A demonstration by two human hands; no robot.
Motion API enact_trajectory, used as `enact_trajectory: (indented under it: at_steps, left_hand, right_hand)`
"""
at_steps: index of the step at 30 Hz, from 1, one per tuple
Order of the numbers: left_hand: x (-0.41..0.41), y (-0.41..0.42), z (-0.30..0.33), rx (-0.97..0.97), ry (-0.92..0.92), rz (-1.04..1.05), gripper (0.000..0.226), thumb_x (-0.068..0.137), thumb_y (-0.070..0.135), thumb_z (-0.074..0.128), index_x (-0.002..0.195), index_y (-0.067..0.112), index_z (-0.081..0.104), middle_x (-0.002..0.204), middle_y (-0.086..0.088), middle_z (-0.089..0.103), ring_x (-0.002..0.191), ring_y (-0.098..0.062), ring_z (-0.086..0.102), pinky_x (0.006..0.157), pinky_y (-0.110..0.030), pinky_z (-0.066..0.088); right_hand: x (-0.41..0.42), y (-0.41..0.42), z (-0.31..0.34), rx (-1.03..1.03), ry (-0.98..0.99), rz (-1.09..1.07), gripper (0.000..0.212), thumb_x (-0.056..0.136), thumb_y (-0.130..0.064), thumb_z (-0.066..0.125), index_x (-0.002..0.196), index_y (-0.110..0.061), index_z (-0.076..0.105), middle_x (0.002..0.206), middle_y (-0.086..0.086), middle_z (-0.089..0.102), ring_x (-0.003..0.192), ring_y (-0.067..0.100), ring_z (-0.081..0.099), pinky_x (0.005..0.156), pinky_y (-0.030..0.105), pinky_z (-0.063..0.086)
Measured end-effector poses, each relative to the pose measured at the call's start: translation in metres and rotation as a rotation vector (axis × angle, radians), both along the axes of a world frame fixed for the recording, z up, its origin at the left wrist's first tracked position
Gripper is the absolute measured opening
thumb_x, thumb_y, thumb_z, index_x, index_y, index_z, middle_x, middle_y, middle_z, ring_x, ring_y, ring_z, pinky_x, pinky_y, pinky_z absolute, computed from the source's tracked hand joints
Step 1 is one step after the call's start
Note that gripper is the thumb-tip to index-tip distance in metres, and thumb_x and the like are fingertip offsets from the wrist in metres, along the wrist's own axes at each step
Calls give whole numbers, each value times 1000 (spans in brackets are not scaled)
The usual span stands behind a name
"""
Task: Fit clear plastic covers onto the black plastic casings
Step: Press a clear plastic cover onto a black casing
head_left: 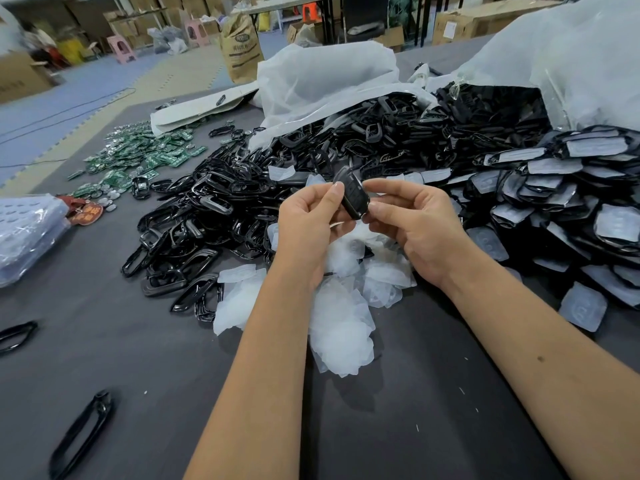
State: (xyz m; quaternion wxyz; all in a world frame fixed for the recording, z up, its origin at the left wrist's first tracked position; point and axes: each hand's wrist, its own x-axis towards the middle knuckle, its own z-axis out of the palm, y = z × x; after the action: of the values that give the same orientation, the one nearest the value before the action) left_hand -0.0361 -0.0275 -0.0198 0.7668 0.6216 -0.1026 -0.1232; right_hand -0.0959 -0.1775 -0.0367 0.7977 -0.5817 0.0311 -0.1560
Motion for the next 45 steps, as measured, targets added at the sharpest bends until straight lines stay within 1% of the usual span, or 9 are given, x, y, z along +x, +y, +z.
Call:
enact_trajectory:
  at_steps: [2,5,13,18,22,26,29,37,45]
  left_hand:
    - [-1,0,0,33,-42,-9,15,103,15,62,97,6,72,83,-8,75,71,-14,67,63,-23,55]
    - [-3,-1,0,70,-90,-37,11,101,15,64,97,9,72,79,-4,73,67,-13,66,61,-23,54]
    - [-2,-1,-1,60,-105,-68,8,100,15,67,93,13,71,76,-8,69,66,-12,68,59,-23,56]
    - [-1,-2,-3,120,-118,-67,21,102,22,65,96,3,70,74,-8,69,66,-13,67,61,-24,56]
    - [-2,-3,-3,145,-125,-55,23,102,22,64,95,0,69,69,-6,71,63,-12,68,59,-24,56]
    - [-1,0,-1,74,-81,-100,8,97,11,70,96,3,69,78,-14,69,70,-17,67,68,-27,60]
    - [-1,1,-2,63,-90,-125,3,97,6,68,94,5,69,75,-7,73,69,-14,68,69,-26,59]
    - [-2,0,-2,73,-110,-153,6,101,9,63,99,3,64,76,-7,74,70,-16,70,68,-27,59]
    - [-2,2,-2,70,-117,-146,10,101,9,64,91,12,65,74,-4,73,72,-16,72,67,-26,58]
  right_hand:
    - [0,0,2,37,12,30,22,95,2,65,106,-12,80,96,11,79,81,16,73,71,24,59]
    - [0,1,2,29,28,1,14,92,-4,73,101,-12,79,95,9,79,82,16,74,71,24,59]
    - [0,1,1,-17,36,-53,20,83,-5,80,103,-8,78,94,11,80,78,16,75,68,22,57]
    - [-1,3,3,0,22,-66,30,75,-13,82,104,-7,78,93,11,80,79,18,76,67,22,58]
    - [0,4,2,1,42,-119,24,80,-5,82,103,-5,75,85,9,79,70,17,75,60,22,57]
    - [0,5,2,12,34,-164,17,82,-2,82,95,-9,74,80,6,78,70,20,74,60,22,56]
    - [-1,5,3,35,39,-133,15,82,-2,81,90,-11,72,80,5,76,72,19,74,62,23,57]
    - [-1,2,7,51,66,-52,28,68,-22,85,91,-12,73,80,2,76,75,14,71,65,22,56]
    - [-1,1,5,-33,80,-9,25,74,-30,82,91,-12,79,88,10,76,82,19,68,67,22,55]
